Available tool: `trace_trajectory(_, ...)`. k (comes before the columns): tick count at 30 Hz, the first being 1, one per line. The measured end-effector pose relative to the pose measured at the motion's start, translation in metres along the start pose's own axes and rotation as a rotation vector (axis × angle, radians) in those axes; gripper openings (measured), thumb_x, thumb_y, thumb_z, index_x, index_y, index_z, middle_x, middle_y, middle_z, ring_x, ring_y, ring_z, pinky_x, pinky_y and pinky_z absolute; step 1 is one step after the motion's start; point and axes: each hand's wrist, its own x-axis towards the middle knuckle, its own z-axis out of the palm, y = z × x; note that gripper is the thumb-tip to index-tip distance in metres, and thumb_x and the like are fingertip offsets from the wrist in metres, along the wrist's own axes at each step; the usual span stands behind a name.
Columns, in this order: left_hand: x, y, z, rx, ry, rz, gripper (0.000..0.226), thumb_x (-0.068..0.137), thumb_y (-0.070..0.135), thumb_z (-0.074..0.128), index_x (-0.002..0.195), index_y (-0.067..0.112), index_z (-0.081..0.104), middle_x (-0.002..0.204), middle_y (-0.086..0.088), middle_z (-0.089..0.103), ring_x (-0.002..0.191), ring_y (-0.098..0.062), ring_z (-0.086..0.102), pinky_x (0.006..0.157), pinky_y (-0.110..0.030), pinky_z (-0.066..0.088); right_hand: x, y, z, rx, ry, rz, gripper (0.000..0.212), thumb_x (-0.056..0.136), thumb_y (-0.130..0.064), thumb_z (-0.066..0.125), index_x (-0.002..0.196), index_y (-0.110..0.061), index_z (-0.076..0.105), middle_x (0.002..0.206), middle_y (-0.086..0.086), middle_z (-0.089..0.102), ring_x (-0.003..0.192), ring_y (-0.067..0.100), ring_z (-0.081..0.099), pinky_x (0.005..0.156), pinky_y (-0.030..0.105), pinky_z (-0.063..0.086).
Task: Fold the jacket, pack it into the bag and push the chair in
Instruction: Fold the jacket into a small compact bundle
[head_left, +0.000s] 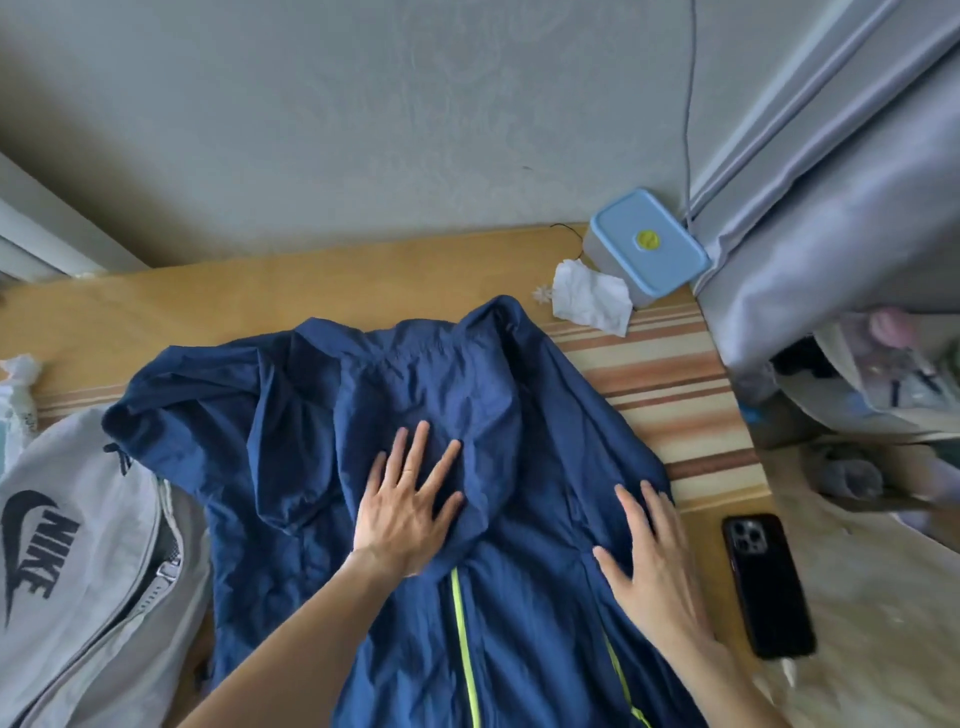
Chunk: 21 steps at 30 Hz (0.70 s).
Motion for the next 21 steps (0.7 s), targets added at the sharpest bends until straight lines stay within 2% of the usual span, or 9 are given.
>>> trace_trajectory(3,0.005,0.026,-0.008,-0.046,0.115,-0.03,0.063,0.104,0.055,0.027,0.162,0.035,0.013,0.172,-0.009,-0.001,0.159,-0.03,0.001,0.126,-0.051,0.019,-0.03,0.031,-0.002,-0.051,-0.042,0.194,0.084,0.073,-0.038,0.086,0.142,-0.006,0.051,0.124,0.02,0.061,0.108,0.041,0.062,0.085,0.049,0.057)
trace_trajectory(5,0.003,0.044,-0.007,-0.055,0.167,0.075,0.062,0.106,0.049,0.034,0.162,0.033,0.016,0.172,-0.008,0.003,0.159,-0.028,-0.001,0.128,-0.048,0.013,-0.044,0.044,0.0,-0.07,-0.075,0.263,0.064,0.069,-0.034,0.089,0.12,-0.005,0.064,0.104,0.015,0.062,0.092,0.039,0.062,0.074,0.047,0.056)
trace_trajectory(7,0.002,0.052,0.007,-0.036,0.072,0.141,0.061,0.105,0.053,0.031,0.162,0.035,0.018,0.172,-0.005,0.002,0.159,-0.028,0.001,0.126,-0.051,0.02,-0.047,0.053,-0.002,-0.015,-0.046,0.256,0.032,0.073,-0.023,0.088,0.093,-0.01,0.066,0.089,0.008,0.06,0.081,0.037,0.061,0.065,0.042,0.051)
trace_trajectory(9,0.004,0.059,0.015,-0.049,-0.009,0.076,0.061,0.103,0.054,0.03,0.161,0.033,0.025,0.171,-0.007,0.006,0.159,-0.029,0.005,0.122,-0.054,0.027,-0.037,0.06,-0.015,0.218,-0.043,0.36,0.019,0.088,-0.023,0.076,0.089,-0.012,0.06,0.081,0.003,0.062,0.081,0.036,0.065,0.064,0.039,0.045)
trace_trajectory(11,0.008,0.077,0.005,-0.126,0.02,0.012,0.059,0.103,0.051,0.037,0.158,0.029,0.035,0.17,-0.013,0.016,0.158,-0.032,0.012,0.123,-0.052,0.026,-0.018,0.065,-0.036,0.556,-0.061,0.495,0.018,0.098,-0.026,0.063,0.09,-0.011,0.057,0.082,0.008,0.066,0.086,0.037,0.066,0.067,0.04,0.043)
trace_trajectory(13,0.013,0.105,-0.014,-0.224,0.076,0.054,0.053,0.103,0.048,0.044,0.152,0.025,0.045,0.165,-0.014,0.03,0.153,-0.032,0.025,0.122,-0.048,0.03,0.007,0.065,-0.068,0.885,-0.012,0.594,0.017,0.101,-0.027,0.059,0.091,-0.014,0.062,0.092,0.012,0.07,0.094,0.033,0.067,0.075,0.041,0.046)
trace_trajectory(15,0.017,0.131,-0.036,-0.405,0.086,0.082,0.047,0.102,0.05,0.047,0.143,0.027,0.053,0.151,-0.004,0.05,0.138,-0.022,0.044,0.113,-0.042,0.042,0.029,0.052,-0.099,1.176,0.014,0.674,0.016,0.1,-0.028,0.061,0.092,-0.019,0.071,0.095,0.005,0.077,0.094,0.023,0.072,0.083,0.04,0.052)
trace_trajectory(18,0.023,0.167,-0.078,-0.958,-0.203,-0.019,0.041,0.096,0.054,0.06,0.131,0.034,0.058,0.12,0.01,0.067,0.109,-0.001,0.063,0.098,-0.031,0.05,0.064,0.023,-0.132,1.393,0.058,0.697,0.016,0.097,-0.03,0.066,0.096,-0.017,0.076,0.098,0.005,0.08,0.094,0.023,0.075,0.085,0.039,0.057)
trace_trajectory(21,0.025,0.192,-0.099,-1.408,-0.449,-0.121,0.062,0.079,0.052,0.08,0.129,0.035,0.048,0.118,0.005,0.068,0.105,-0.001,0.068,0.091,-0.022,0.051,0.086,-0.014,-0.149,1.556,-0.045,0.672,0.028,0.096,-0.035,0.065,0.114,-0.015,0.072,0.109,0.008,0.078,0.1,0.025,0.075,0.09,0.042,0.058)
